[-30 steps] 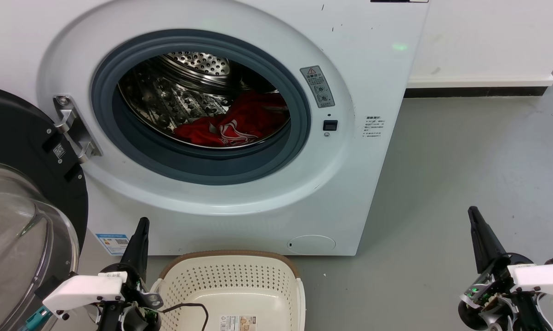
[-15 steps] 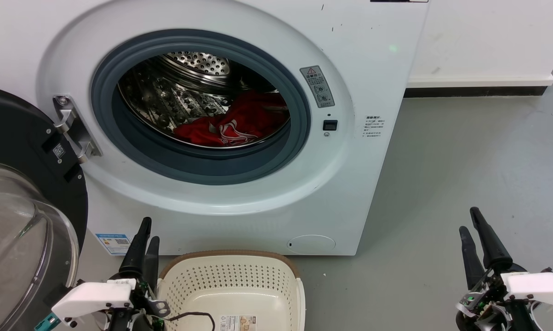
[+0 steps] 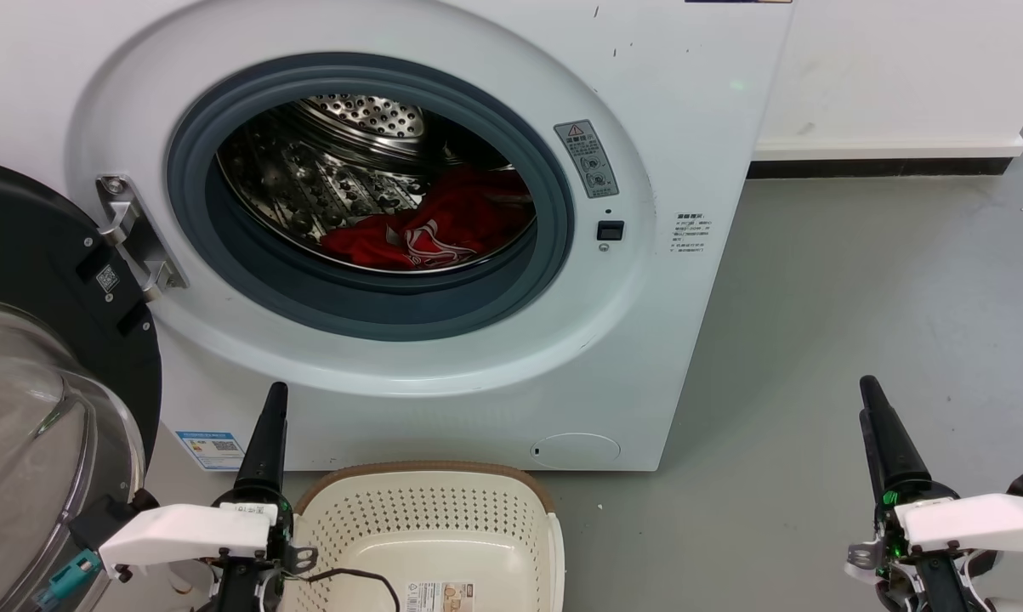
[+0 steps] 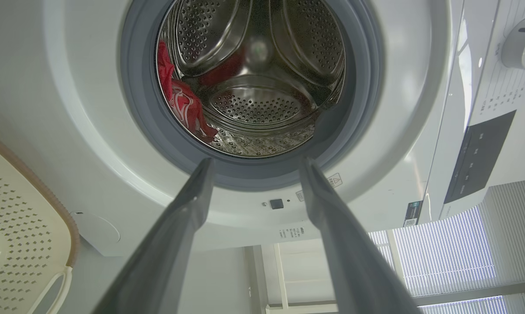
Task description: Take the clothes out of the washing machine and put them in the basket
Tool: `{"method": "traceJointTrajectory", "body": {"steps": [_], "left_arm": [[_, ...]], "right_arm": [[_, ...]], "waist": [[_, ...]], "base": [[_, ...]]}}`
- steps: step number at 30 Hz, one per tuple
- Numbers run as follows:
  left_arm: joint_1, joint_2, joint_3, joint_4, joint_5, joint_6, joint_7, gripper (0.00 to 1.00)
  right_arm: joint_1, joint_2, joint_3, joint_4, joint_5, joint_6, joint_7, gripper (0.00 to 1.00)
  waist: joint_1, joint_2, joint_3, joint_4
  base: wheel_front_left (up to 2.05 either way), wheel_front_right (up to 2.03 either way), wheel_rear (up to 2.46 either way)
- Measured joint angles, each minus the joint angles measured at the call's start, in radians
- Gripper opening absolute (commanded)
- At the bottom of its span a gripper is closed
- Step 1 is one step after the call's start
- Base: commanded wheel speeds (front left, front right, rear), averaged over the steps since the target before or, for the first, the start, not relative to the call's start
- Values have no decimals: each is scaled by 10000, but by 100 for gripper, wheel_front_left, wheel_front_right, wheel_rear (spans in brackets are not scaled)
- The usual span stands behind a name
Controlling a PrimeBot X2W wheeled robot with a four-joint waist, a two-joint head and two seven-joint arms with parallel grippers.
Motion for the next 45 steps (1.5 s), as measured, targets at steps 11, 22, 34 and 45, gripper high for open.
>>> {"method": "traceJointTrajectory", "body": {"steps": [11,22,34,45], "left_arm": [[-10,-10,-38,-472,2548,0,-420,100],[-10,-10,-153,-583,4627,0,-825,100],[-38,-8,-163,-558,6539,58,-1198,100],[-93,-8,-201,-441,7948,115,-1513,100]], "right_arm": [[150,4,155,-368,-2677,0,-420,100],[341,4,328,-464,-5045,0,-803,100],[409,4,391,-541,-7152,0,-1053,100],[546,4,462,-711,-8560,0,-1149,100]], "waist": [[0,0,1,27],[0,0,-27,38],[0,0,-32,48],[0,0,-21,66]], "base": [[0,0,0],[0,0,0],[0,0,0],[0,0,0]]}}
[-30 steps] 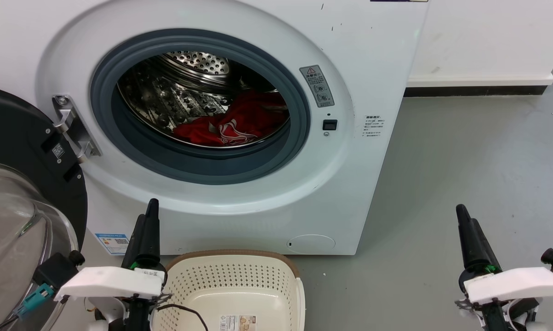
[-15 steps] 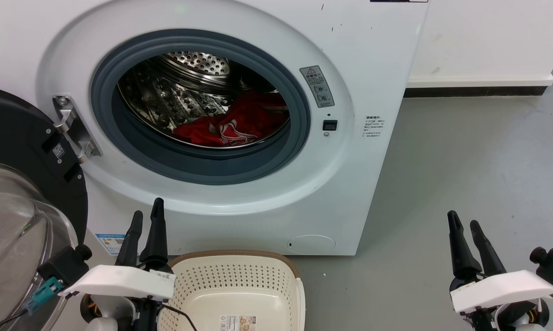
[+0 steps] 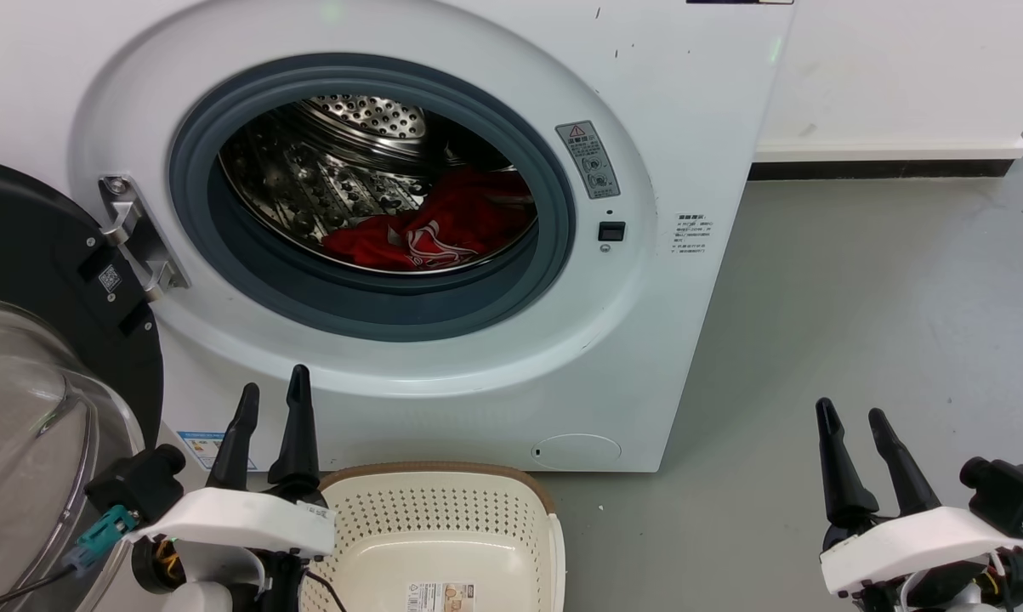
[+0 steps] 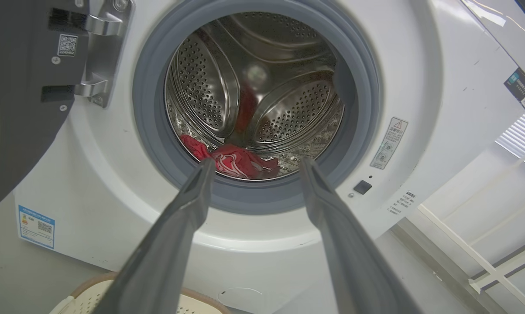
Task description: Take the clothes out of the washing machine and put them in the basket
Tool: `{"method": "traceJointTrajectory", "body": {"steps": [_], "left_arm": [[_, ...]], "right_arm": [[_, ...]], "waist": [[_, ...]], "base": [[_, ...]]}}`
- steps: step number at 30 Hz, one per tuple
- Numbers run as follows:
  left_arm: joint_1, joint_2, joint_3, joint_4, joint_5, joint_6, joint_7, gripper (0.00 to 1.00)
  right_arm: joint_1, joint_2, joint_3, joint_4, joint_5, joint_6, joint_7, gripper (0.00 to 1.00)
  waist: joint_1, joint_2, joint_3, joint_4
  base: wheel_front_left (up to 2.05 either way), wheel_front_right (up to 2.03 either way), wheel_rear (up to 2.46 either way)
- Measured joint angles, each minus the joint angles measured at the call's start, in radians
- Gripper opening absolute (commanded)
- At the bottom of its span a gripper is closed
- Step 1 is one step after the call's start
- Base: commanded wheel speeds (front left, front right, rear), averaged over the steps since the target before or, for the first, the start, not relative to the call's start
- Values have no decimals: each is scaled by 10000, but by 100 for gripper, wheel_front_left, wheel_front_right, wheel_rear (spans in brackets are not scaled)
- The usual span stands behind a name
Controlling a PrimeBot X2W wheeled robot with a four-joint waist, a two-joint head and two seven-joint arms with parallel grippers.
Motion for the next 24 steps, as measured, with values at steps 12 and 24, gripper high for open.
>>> {"method": "traceJointTrajectory", "body": {"steps": [12,24], "left_arm": [[-57,0,-94,77,1473,88,-299,100],[-82,2,-111,107,2725,232,-573,100]], "right_arm": [[98,0,40,-98,-1361,2,-79,100],[178,0,79,-217,-2633,2,-228,100]], "waist": [[0,0,18,56],[0,0,23,61]], "base": [[0,0,0],[0,0,0]]}}
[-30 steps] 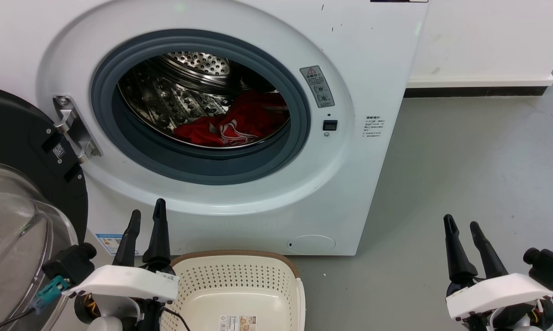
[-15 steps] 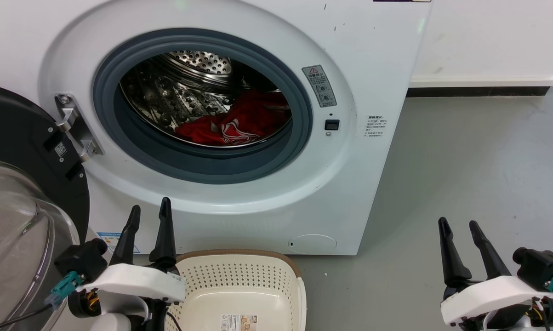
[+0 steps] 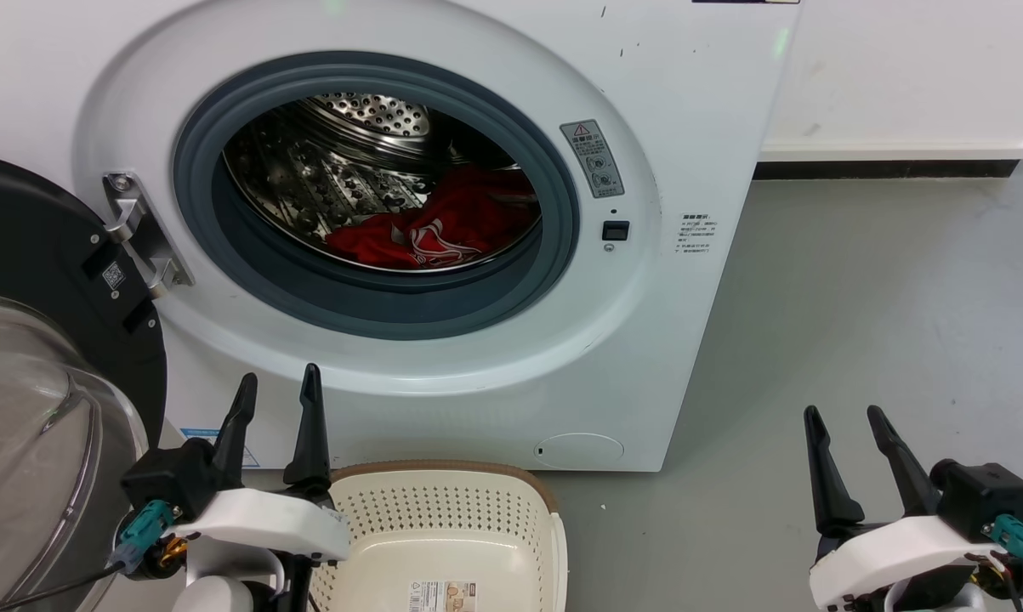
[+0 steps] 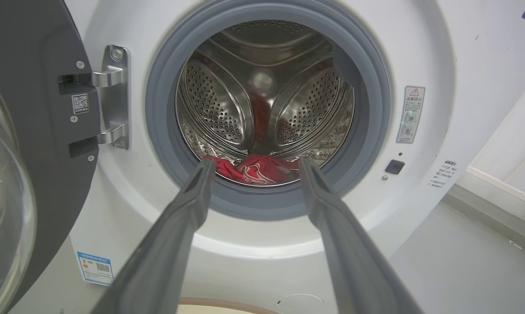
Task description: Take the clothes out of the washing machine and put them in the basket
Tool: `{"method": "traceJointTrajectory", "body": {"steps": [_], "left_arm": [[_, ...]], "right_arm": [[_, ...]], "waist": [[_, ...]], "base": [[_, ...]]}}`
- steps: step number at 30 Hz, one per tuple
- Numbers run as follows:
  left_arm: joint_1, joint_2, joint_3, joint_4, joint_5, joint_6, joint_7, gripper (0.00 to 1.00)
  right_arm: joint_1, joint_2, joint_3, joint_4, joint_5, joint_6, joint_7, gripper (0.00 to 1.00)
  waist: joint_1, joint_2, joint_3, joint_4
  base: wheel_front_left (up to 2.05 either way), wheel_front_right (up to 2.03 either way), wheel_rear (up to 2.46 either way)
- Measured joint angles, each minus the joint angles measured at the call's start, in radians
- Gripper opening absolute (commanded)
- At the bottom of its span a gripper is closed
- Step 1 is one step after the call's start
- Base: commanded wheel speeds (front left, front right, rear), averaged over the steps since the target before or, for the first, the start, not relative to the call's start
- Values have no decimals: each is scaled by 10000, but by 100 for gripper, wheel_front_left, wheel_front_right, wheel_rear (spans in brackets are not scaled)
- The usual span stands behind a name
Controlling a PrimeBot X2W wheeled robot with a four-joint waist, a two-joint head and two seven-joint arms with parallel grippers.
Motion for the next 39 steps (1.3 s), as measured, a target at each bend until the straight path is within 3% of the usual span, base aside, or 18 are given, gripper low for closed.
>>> {"method": "traceJointTrajectory", "body": {"steps": [22,39], "left_arm": [[-51,2,-44,153,1925,81,-462,100],[-120,6,-65,428,2895,165,-721,100]], "right_arm": [[75,-2,-109,-362,-1960,2,-232,100],[108,-2,-98,-268,-2742,2,-464,100]], "waist": [[0,0,19,0],[0,0,30,0]], "base": [[0,0,0],[0,0,0]]}}
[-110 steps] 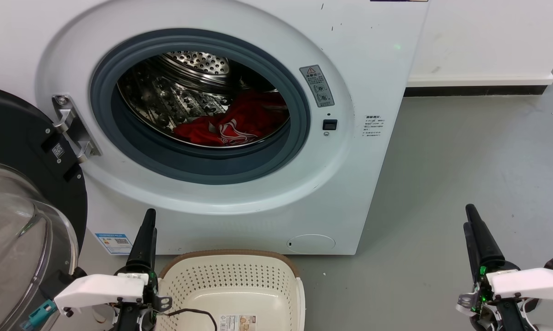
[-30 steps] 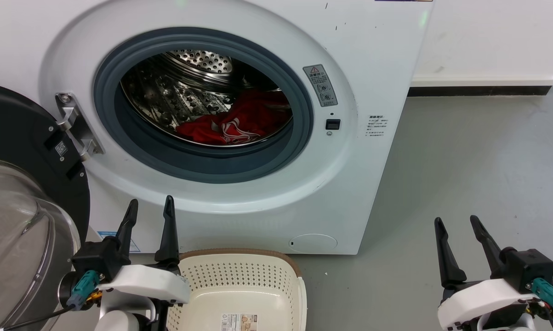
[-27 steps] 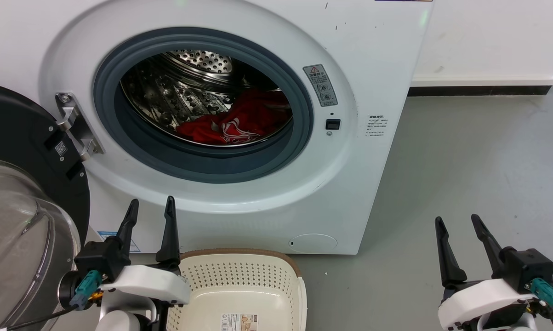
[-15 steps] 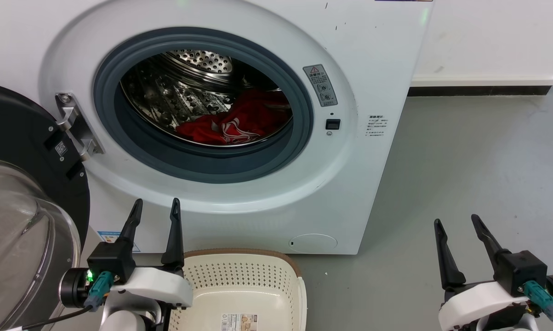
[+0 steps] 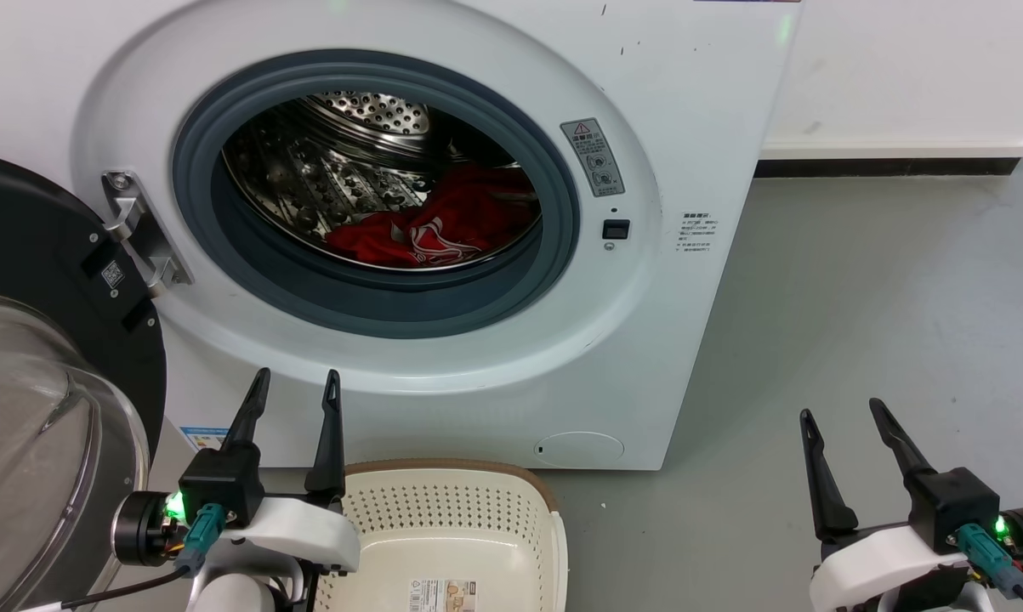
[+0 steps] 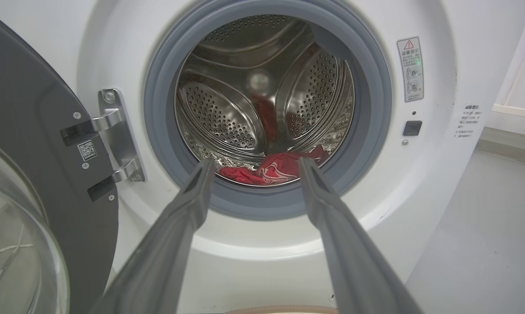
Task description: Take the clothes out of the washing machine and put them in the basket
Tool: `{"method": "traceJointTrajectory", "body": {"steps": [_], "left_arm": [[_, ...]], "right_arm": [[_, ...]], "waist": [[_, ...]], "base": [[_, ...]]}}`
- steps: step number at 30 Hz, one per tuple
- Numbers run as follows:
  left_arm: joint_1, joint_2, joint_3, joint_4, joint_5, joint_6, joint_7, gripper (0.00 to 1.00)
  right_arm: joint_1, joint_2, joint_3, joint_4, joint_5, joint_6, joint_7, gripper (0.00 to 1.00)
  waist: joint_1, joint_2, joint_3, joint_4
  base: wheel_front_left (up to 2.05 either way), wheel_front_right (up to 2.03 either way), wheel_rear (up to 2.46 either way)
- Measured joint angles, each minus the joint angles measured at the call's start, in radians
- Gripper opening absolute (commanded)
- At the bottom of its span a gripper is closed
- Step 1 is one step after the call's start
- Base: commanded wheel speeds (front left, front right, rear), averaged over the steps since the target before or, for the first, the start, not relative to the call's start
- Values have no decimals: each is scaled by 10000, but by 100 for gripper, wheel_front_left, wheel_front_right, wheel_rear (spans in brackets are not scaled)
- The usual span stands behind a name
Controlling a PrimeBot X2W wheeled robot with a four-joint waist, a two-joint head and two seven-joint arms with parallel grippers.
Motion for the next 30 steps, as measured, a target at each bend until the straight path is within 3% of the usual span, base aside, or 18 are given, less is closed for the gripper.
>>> {"method": "traceJointTrajectory", "body": {"steps": [21,30], "left_arm": [[-83,0,84,174,-13,-84,-2,100],[-928,209,270,654,4,-75,-2,100]], "right_arm": [[-8,0,25,157,100,0,-29,100],[-318,0,230,-21,115,0,-6,100]], "waist": [[0,0,89,59],[0,0,570,-313]], "base": [[0,0,0],[0,0,0]]}}
